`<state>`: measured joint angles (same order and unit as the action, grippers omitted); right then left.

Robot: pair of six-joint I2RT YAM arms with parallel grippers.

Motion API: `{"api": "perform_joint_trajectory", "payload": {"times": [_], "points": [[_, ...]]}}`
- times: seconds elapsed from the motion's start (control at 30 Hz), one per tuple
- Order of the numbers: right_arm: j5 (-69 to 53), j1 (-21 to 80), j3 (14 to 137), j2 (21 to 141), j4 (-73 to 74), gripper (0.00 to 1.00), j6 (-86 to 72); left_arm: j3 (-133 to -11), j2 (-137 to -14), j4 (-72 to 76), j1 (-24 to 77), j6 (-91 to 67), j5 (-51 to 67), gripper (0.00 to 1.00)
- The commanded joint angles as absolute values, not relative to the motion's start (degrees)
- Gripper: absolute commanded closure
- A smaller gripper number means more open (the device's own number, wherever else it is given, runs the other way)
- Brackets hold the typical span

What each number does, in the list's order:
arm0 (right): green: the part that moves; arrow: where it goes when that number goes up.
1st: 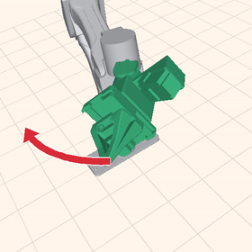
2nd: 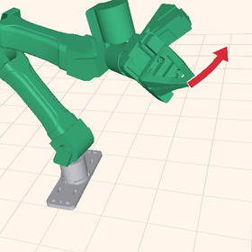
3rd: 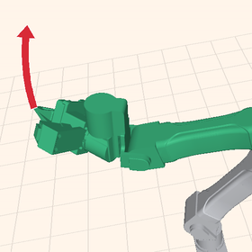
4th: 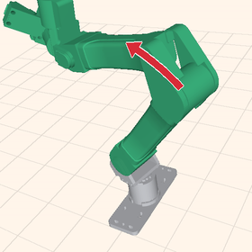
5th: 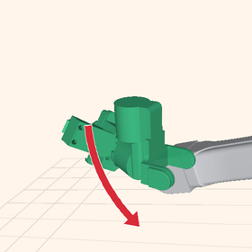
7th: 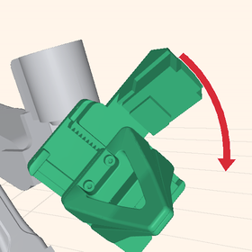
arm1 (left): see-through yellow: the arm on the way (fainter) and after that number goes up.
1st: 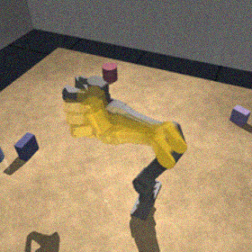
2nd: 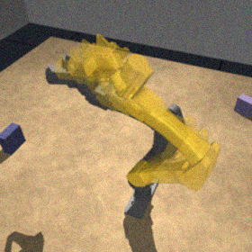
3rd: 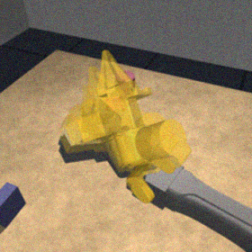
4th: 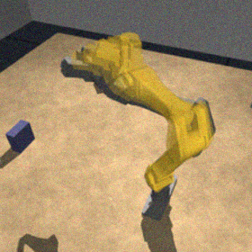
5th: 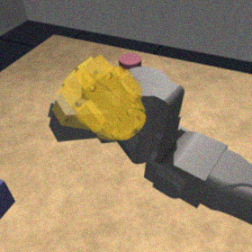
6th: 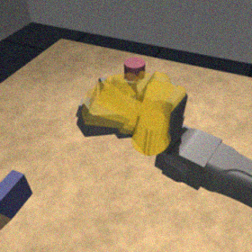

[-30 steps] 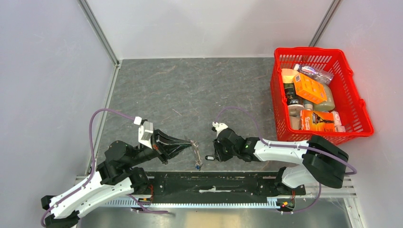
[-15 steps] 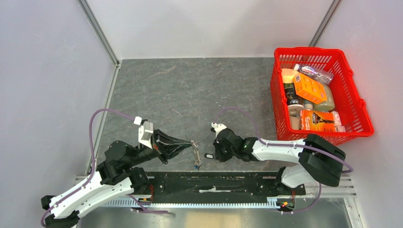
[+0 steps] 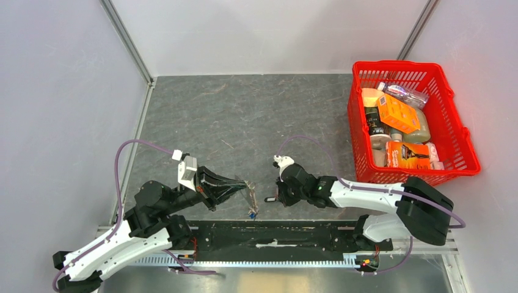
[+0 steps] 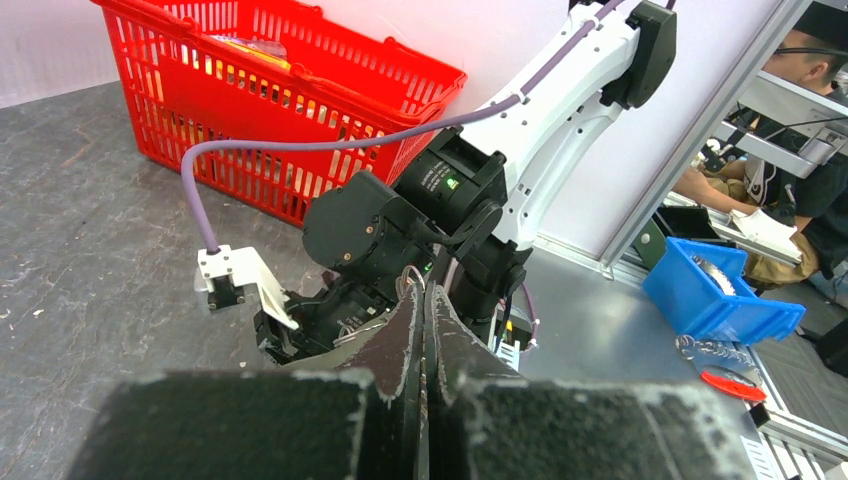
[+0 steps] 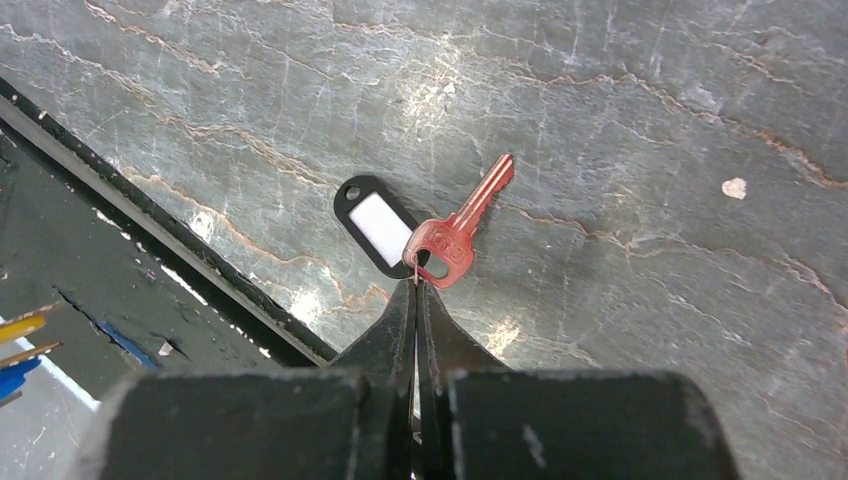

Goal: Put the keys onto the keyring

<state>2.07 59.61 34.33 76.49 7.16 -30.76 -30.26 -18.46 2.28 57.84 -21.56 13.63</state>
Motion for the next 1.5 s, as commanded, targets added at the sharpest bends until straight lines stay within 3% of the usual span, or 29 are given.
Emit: {"api": "perform_joint_trajectory", "payload": {"times": [0.0,0.3,0.43,0.73,1.47], "points": [[3.62,59.42,36.82,72.41,9.37,1.00,-28.89,-32.74,-18.24,4.39,57.70,-20.47,13.56,0.98],[-5.91,59.49,44.91,54.36,24.60,1.00,-19.37,-33.14,-18.97,4.66,57.65,-20.75,14.10,0.98],[-14.77,59.50,51.93,52.35,33.39,1.00,-15.58,-33.07,-19.92,5.35,57.72,-20.36,13.55,0.98],[-25.74,59.64,64.16,53.14,42.31,1.00,-9.82,-32.82,-21.33,6.00,57.63,-18.82,9.79,0.98],[-18.40,59.59,80.86,68.55,34.46,1.00,-15.34,-29.98,-20.10,5.71,57.68,-16.61,1.45,0.98]]}}
